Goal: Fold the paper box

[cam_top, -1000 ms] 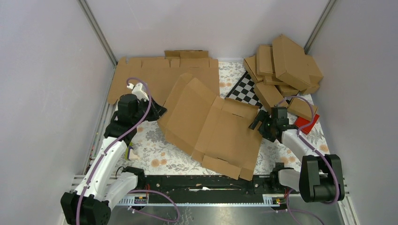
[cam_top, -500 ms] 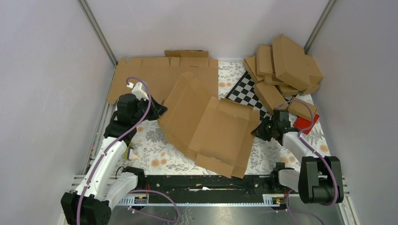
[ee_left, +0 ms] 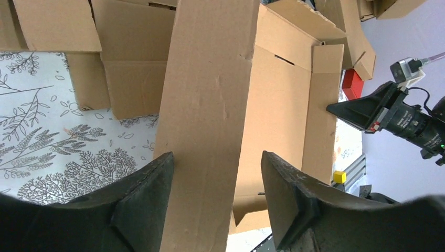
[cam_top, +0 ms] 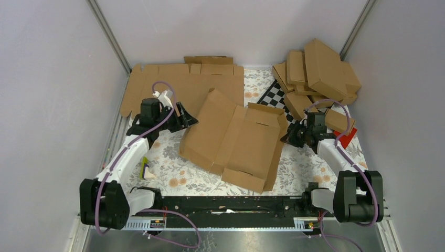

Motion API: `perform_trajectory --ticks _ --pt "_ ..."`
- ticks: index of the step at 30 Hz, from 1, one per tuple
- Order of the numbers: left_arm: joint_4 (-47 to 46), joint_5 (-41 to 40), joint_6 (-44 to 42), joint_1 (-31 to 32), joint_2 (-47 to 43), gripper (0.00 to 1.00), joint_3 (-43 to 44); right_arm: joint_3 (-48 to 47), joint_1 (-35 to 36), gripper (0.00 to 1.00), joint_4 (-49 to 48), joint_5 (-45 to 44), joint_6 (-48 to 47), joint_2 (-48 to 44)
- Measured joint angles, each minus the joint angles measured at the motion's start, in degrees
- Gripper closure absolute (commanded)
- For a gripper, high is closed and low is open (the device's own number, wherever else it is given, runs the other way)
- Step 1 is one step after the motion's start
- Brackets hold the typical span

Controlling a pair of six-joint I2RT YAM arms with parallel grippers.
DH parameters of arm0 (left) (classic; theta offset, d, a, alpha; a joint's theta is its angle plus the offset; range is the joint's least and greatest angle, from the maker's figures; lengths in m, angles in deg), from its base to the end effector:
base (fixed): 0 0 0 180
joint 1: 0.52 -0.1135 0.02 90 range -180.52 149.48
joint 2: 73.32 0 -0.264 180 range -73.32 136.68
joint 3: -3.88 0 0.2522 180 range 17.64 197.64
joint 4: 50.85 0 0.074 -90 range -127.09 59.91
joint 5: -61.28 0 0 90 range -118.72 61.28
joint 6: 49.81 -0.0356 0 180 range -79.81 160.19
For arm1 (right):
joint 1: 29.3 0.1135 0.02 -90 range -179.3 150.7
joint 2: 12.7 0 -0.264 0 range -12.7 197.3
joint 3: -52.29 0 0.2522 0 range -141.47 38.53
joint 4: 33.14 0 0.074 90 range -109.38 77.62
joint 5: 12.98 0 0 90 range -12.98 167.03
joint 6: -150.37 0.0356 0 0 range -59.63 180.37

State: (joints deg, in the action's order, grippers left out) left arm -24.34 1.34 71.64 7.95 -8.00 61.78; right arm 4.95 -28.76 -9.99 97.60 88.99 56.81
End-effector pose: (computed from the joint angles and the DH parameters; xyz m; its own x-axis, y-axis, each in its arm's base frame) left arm 0.2415 -0.0540 0.2623 -0.7520 -0.3446 -0.5620 0.1714 0.7210 -0.6714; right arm 0.2365 0.0147 0.1893 -0.7468 0.4414 -0.4975 0.1159 0.8229 0.5562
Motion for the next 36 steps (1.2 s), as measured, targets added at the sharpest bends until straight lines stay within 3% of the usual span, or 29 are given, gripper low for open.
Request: perform_trajectory --ticks 11,21,28,33,36 --pt "10.0 -5.4 -7.0 -0.2 13.6 0.31 12.0 -2.3 -0.1 0.96 1.8 0.2 -2.7 1.4" --pt "17.4 -14.0 -10.4 0.1 19.1 0.31 15.0 -2.3 0.8 0.95 1.9 1.6 -2.9 0.9" --pt "20.3 -15.1 -12.1 0.8 19.7 0.41 20.8 -2.3 3.5 0.95 1.9 1.5 -2.9 0.5" --pt "20.2 -15.2 -13.7 -0.1 23.6 0.37 25.0 -2.3 4.3 0.95 1.9 1.7 -2.9 0.1" --pt "21.0 -16.3 -14.5 -0.4 25.6 0.50 26.1 -2.3 4.4 0.95 1.9 1.7 -2.9 -0.3"
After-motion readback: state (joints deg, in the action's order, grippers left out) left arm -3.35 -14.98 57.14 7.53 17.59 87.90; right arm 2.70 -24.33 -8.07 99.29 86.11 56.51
